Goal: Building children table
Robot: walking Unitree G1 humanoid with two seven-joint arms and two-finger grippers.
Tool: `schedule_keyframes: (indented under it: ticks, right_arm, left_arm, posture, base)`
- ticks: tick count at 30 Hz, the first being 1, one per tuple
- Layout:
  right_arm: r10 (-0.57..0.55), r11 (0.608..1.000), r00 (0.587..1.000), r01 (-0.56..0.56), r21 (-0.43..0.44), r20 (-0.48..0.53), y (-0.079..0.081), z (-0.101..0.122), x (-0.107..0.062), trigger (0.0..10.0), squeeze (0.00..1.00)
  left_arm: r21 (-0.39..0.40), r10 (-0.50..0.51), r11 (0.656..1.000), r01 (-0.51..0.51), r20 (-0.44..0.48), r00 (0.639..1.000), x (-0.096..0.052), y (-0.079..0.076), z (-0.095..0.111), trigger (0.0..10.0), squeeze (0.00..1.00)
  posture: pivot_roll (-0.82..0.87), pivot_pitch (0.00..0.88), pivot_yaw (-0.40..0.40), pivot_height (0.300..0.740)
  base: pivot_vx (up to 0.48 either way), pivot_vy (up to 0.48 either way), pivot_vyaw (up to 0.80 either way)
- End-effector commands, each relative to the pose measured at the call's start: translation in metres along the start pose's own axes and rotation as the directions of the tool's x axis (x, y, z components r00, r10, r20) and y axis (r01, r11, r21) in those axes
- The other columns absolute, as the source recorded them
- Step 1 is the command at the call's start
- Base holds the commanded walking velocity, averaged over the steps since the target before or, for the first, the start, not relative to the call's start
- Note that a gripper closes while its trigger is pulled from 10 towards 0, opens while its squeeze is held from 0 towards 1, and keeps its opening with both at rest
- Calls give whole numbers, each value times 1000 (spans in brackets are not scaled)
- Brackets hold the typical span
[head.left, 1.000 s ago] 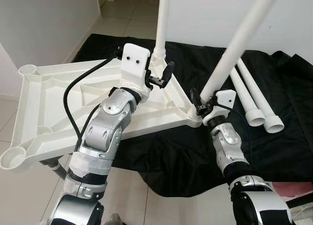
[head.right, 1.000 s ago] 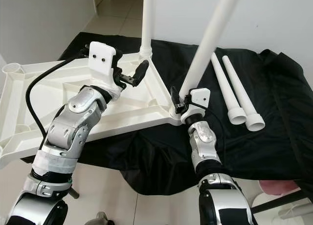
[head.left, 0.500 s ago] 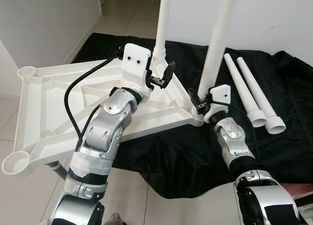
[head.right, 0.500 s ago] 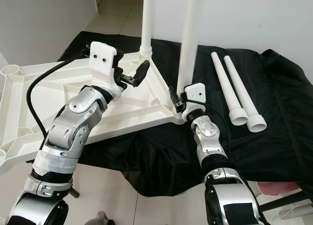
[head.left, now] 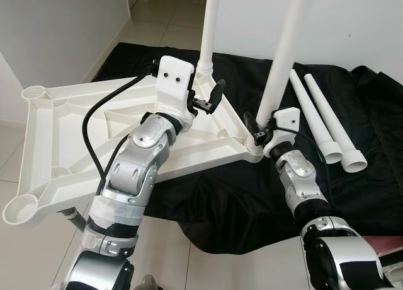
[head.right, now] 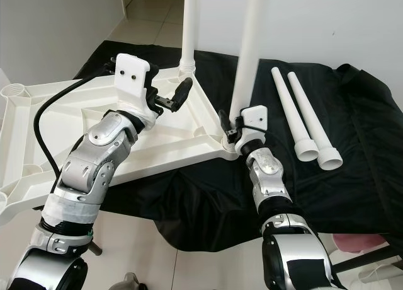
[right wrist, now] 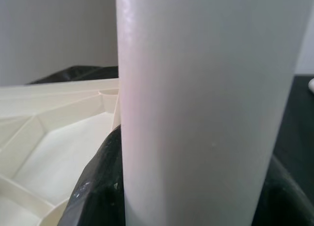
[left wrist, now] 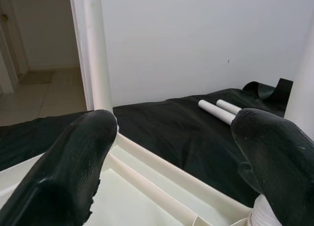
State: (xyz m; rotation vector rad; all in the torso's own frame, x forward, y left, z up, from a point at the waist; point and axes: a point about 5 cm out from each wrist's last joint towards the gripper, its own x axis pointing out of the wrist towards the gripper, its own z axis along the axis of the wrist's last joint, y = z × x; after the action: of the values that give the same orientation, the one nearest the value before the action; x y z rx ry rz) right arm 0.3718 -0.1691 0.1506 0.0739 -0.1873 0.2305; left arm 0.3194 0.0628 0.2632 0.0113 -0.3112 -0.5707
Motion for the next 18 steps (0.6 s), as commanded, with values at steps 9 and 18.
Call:
schedule_keyframes:
  ticks: [9, 18]
  right_arm:
    - [-74, 996, 985, 81, 42, -156, -11, -36, -23, 10000, 0]
    - [5, 998, 996, -10, -62, -84, 0, -31, -26, 10000, 0]
  left_arm:
    - [28, -16, 1000, 15, 21, 1000, 1, -1, 6, 10000, 0]
    - [29, -12, 1000, 12, 8, 1000, 1, 0, 4, 10000, 0]
  posture:
    - [110, 49, -46, 740]
    - [103, 61, -46, 740]
  base:
    - [0, 0, 0]
    - [0, 0, 0]
